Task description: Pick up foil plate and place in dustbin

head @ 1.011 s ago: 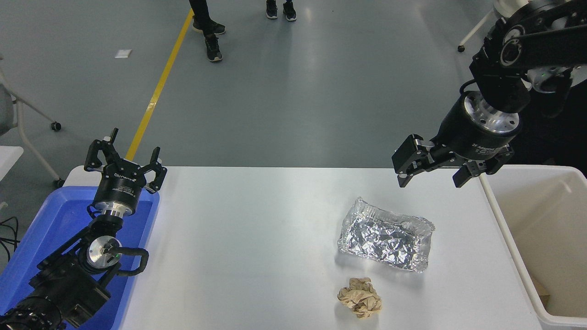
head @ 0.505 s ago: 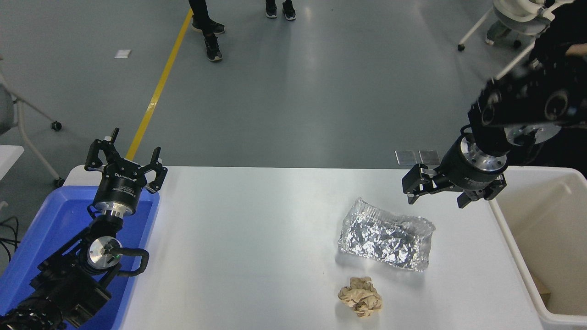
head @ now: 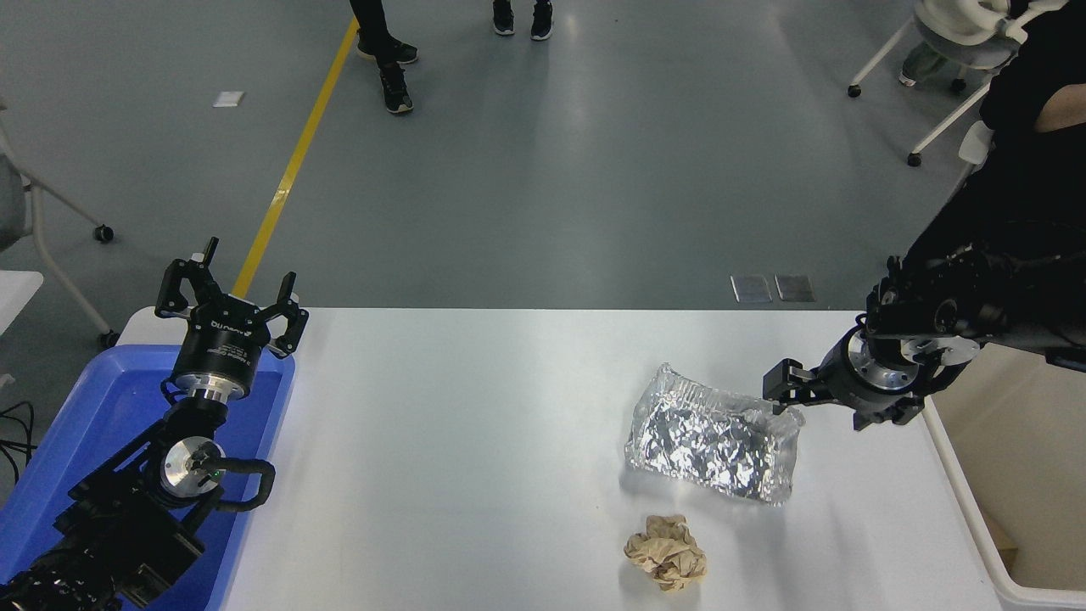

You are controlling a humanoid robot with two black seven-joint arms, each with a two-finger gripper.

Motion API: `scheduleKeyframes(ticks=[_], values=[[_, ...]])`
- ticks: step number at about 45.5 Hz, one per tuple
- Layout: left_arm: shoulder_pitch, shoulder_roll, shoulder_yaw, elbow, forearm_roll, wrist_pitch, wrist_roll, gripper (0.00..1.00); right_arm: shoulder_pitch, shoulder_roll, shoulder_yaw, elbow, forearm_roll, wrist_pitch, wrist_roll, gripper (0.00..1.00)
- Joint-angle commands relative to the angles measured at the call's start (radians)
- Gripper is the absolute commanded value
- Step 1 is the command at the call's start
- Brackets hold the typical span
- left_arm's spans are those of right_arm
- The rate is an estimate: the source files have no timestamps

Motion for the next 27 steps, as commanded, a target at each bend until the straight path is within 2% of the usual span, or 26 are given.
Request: scheduleKeyframes(ticks=[1, 22, 27], values=[[0.0, 0.0, 0.0, 0.0, 0.0, 0.0, 0.0, 0.98, -0.138, 0.006, 0.061, -0.092, -0.001, -0.055, 0.003, 1.0], [0.0, 0.0, 0.0, 0.0, 0.0, 0.0, 0.0, 0.98, -0.266, 0.064, 0.064, -0.172, -0.001, -0.179, 0.008, 0.97], [0.0, 0.0, 0.0, 0.0, 0.0, 0.0, 0.002, 0.98, -0.288, 0.079, 0.062, -0.182, -0.003, -0.209, 0.008, 0.89]])
